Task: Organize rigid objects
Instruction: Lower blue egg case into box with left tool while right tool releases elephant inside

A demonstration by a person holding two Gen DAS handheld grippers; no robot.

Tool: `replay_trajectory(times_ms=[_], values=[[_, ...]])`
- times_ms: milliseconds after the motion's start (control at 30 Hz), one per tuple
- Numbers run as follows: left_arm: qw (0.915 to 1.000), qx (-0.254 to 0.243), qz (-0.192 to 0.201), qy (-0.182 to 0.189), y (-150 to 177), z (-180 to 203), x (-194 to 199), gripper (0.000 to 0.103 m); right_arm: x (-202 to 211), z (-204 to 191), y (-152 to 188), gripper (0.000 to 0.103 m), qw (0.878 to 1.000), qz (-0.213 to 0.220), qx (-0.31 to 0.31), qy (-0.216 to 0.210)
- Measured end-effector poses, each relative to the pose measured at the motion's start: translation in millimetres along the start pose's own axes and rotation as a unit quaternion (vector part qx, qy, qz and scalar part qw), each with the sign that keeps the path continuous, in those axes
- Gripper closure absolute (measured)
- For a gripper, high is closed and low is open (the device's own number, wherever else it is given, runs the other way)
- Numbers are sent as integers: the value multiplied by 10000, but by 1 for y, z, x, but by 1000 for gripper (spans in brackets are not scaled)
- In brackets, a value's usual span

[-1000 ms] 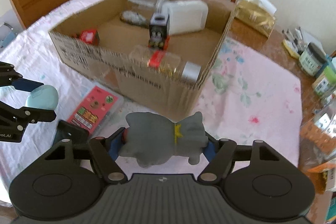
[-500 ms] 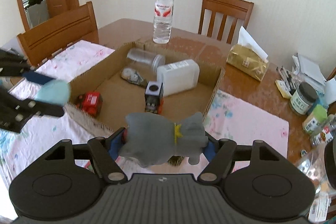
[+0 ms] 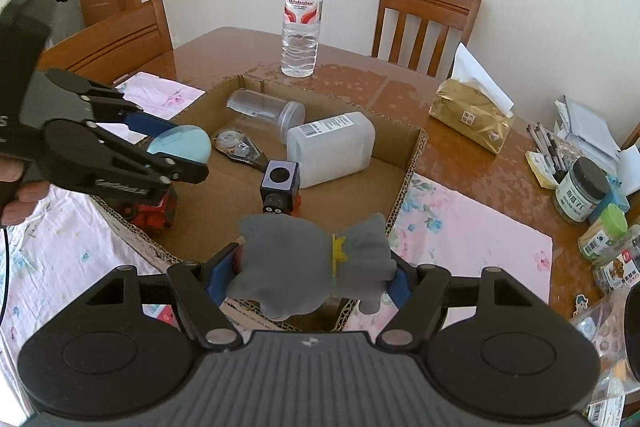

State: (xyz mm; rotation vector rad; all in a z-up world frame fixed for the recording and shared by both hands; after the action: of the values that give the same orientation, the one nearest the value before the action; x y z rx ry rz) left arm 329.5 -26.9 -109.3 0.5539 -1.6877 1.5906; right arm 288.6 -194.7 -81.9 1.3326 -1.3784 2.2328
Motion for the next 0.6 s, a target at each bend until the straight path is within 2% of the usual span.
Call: replay_trajectory(times_ms=[100, 133, 200, 233, 467, 600], values=[[10000, 54, -9, -81, 0, -4, -8, 47, -6, 1, -3, 26, 10000, -47, 21, 8], [9999, 72, 1, -96, -1, -5, -9, 32, -8, 2, -4, 26, 10000, -51, 32, 8], [9997, 145, 124, -149, -3, -9, -7, 14, -12, 3, -6, 26, 10000, -57, 55, 1], [9994, 182, 229, -184, -4, -10, -3, 9, -14, 4, -8, 26, 10000, -59, 64, -5], [9974, 438, 459, -334, -3, -18, 36, 6, -27, 11, -21, 26, 9999, -46, 153, 13], [9969, 457, 346, -540, 5, -18, 55, 6, -41, 19, -32, 26, 9997, -42, 222, 92]])
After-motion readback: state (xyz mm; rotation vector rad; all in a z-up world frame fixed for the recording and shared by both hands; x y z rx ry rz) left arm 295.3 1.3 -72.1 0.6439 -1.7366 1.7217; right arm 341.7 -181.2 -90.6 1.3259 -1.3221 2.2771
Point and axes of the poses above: each gripper's, at about its wrist camera, not at the fingertips, and x roughly against the way its jaws point, z to its right, y to its underside, the point moved 4 cm from there along -x, roughly the way its jaws point, and after that the axes turned 12 degrees about x, right-handed, at the moved point
